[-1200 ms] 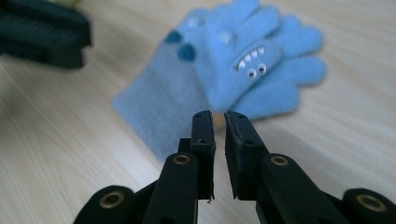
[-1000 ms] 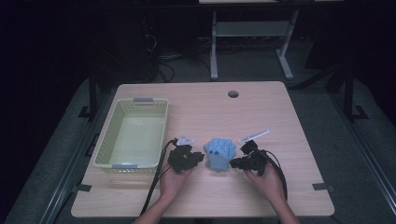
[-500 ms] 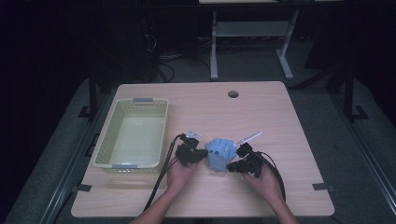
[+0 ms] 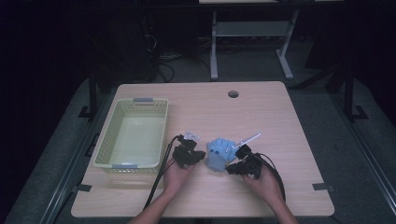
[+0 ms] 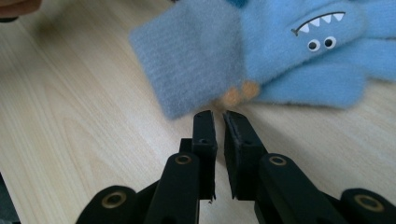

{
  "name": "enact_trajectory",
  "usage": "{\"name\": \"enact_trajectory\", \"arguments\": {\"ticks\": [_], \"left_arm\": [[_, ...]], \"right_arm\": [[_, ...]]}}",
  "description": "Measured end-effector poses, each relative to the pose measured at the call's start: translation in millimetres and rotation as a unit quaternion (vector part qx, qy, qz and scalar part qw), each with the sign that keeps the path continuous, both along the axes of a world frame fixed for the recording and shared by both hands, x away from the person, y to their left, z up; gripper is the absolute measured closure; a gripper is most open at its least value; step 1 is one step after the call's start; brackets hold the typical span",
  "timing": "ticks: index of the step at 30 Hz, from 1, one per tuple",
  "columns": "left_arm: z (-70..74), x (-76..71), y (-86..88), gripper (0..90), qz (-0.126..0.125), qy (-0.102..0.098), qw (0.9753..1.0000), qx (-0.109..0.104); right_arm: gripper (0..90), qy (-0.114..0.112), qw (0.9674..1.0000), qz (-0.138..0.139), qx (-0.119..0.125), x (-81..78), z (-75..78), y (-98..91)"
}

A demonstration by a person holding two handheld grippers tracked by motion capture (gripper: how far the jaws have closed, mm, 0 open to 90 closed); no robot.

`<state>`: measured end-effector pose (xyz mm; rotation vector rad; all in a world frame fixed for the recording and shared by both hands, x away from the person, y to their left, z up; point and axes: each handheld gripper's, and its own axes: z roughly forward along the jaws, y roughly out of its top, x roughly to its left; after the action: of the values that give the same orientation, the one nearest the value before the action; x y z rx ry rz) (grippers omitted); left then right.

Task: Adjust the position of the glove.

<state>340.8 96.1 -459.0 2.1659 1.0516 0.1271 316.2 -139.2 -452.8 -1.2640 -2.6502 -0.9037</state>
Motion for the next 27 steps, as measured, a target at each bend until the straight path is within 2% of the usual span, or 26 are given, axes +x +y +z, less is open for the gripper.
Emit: {"name": "enact_trajectory", "arguments": {"ticks": [3,7,13,22,24,27], "left_arm": [[-0.3,-4.3,-2.1,88.3,-0.016,0.008,0.9998,0.005],[-3.2,-9.1,-3.8,88.3,-0.026,0.019,0.9995,0.003],[-3.8,-18.4,-7.4,88.7,-0.036,0.025,0.9990,-0.012],[-3.1,-29.8,-15.3,88.7,-0.053,0.030,0.9976,-0.032],[-3.4,-31.6,-16.2,88.6,-0.066,0.030,0.9971,-0.022],[-3.4,-31.8,-15.9,88.5,-0.062,0.026,0.9975,-0.019]], "right_arm": [[82.0,0.003,1.0000,0.002,-0.002,-1.8,0.7,-0.8],[81.8,-0.001,1.0000,0.006,-0.007,-3.7,0.4,-2.2],[81.8,-0.004,0.9998,0.018,-0.012,-5.6,1.9,-1.5],[81.1,-0.005,0.9996,0.023,-0.018,-12.2,5.7,-4.0],[79.4,-0.002,0.9996,0.023,-0.019,-13.0,5.9,-8.2],[75.1,-0.008,0.9999,0.003,-0.010,-12.9,10.9,-18.9]]}}
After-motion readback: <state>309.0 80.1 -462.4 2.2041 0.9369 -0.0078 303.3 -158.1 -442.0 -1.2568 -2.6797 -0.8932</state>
